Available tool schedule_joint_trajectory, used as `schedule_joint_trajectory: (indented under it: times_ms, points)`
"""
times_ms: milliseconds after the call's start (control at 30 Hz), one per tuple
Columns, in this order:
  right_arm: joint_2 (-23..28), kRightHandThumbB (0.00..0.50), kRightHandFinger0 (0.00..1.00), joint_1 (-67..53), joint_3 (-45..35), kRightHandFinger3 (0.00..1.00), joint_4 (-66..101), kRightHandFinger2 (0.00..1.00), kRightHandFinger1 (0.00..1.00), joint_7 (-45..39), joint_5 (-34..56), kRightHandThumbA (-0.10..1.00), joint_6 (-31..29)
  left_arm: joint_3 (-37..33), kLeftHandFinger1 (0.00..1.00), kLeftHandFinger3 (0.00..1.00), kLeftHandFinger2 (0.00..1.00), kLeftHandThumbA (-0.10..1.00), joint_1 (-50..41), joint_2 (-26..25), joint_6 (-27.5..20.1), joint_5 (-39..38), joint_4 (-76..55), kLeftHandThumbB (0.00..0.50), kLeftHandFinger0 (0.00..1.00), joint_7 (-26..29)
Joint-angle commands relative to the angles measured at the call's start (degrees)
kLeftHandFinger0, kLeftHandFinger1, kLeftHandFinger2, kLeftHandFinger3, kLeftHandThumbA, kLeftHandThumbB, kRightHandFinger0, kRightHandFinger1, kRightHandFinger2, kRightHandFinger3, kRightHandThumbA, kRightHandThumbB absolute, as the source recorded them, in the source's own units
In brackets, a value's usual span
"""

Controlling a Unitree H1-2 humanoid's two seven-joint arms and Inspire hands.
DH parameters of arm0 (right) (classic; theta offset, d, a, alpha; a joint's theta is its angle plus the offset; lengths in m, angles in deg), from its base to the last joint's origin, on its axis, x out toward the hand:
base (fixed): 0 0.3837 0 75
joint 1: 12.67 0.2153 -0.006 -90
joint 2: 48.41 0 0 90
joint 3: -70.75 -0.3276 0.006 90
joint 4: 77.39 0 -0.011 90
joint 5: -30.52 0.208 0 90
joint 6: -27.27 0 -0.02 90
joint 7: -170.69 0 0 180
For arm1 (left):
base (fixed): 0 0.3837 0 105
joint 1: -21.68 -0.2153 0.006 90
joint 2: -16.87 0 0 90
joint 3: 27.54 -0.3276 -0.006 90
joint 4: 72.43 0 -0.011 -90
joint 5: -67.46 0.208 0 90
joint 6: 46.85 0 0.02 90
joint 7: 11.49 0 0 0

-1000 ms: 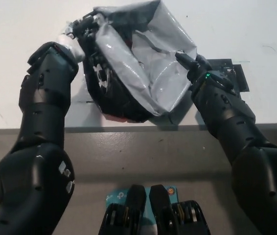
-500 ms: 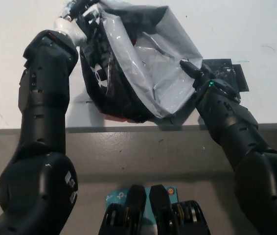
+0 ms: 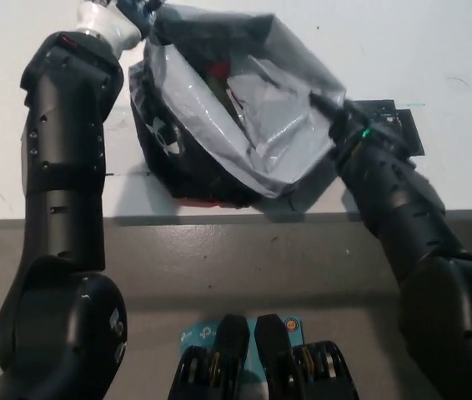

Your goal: The robot uses its right hand to pick up a bag of coffee beans and puts it in the black plastic bag, then the robot grabs the top of the bag and lifts it.

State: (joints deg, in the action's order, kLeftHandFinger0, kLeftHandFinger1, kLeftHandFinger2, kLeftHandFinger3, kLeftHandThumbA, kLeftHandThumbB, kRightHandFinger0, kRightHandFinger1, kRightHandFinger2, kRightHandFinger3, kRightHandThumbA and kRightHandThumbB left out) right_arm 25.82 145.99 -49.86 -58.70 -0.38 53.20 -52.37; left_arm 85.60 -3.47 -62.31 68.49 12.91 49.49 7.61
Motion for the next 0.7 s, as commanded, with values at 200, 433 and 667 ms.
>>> schedule_joint_trajectory:
  times_ms: [200,433,667]
  points:
    - [0.21,0.049,0.0,30.62,-8.57,1.0,26.3,0.74,0.18,-1.18,26.63,-0.1,16.57,-7.41,0.0,1.0,0.17,-0.1,7.79,-3.89,1.58,-21.99,-11.54,0.075,0.0,9.65]
    - [1.08,0.05,0.0,33.88,-7.83,1.0,24.49,0.73,0.2,-1.3,27.0,-0.1,16.57,-9.58,0.0,1.0,0.18,-0.1,7.02,-4.06,1.58,-21.02,-13.19,0.098,0.0,10.5]
    - [1.68,0.02,0.0,35.26,-8.0,1.0,25.26,0.75,0.22,0.43,27.68,-0.1,16.57,-12.17,0.0,1.0,0.17,-0.1,5.33,-4.52,1.58,-21.37,-14.24,0.098,0.0,11.22]
